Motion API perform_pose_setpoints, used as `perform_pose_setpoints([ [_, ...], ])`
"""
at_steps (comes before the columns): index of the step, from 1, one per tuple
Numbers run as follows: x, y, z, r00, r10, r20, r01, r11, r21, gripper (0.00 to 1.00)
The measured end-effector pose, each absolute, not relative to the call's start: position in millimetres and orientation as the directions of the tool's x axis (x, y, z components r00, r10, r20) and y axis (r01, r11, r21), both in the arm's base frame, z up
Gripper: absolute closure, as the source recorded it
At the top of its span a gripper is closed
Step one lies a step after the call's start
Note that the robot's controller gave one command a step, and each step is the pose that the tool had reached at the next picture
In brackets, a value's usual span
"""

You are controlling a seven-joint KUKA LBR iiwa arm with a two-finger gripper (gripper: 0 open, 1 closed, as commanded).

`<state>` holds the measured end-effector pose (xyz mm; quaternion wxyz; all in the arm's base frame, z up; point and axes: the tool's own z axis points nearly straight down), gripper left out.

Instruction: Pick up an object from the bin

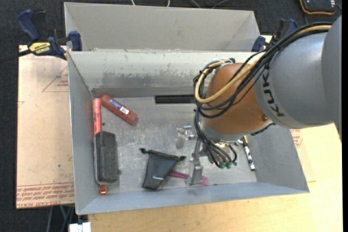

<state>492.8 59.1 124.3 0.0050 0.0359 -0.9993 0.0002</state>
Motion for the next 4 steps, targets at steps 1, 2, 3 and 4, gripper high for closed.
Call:
perform_pose_setpoints([
  [1,484.5,86.5,87.7,-0.998,-0.064,0.0,-0.064,0.998,0.002,0.0],
  [2,488.8,76.7,77.8,-0.997,-0.078,-0.005,-0.078,0.997,0.003,0.0],
  [3,482.3,89.3,94.9,-0.999,-0.047,-0.002,-0.047,0.999,0.004,0.0],
  [4,486.6,89.0,85.0,-0.999,-0.051,-0.005,-0.051,0.999,0.004,0.0],
])
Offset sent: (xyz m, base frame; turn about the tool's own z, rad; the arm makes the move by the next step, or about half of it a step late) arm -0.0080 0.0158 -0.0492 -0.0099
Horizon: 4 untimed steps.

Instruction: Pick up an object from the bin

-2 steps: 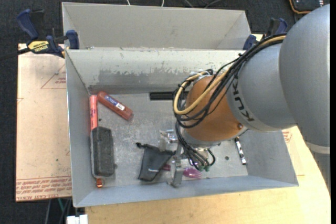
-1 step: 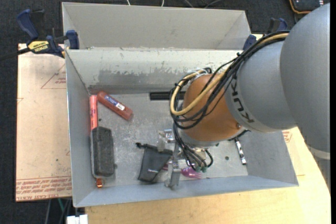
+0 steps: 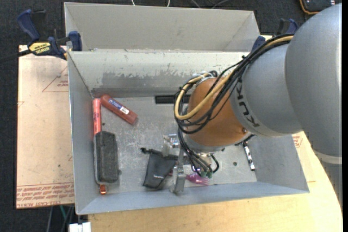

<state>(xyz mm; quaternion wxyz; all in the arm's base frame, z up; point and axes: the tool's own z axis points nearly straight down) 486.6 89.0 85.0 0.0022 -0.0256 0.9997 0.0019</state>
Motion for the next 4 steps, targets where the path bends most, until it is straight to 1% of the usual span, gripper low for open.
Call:
perform_pose_setpoints([
  [1,491.6,117.3,90.1,-0.984,-0.176,-0.005,-0.176,0.984,0.005,0.0],
  [2,489.0,107.8,84.4,-0.997,-0.083,-0.005,-0.083,0.997,0.003,1.0],
  [3,489.0,107.8,84.4,-0.997,-0.082,-0.005,-0.082,0.997,0.003,1.0],
  [4,489.4,112.3,91.5,-0.997,-0.083,-0.004,-0.083,0.997,0.003,1.0],
])
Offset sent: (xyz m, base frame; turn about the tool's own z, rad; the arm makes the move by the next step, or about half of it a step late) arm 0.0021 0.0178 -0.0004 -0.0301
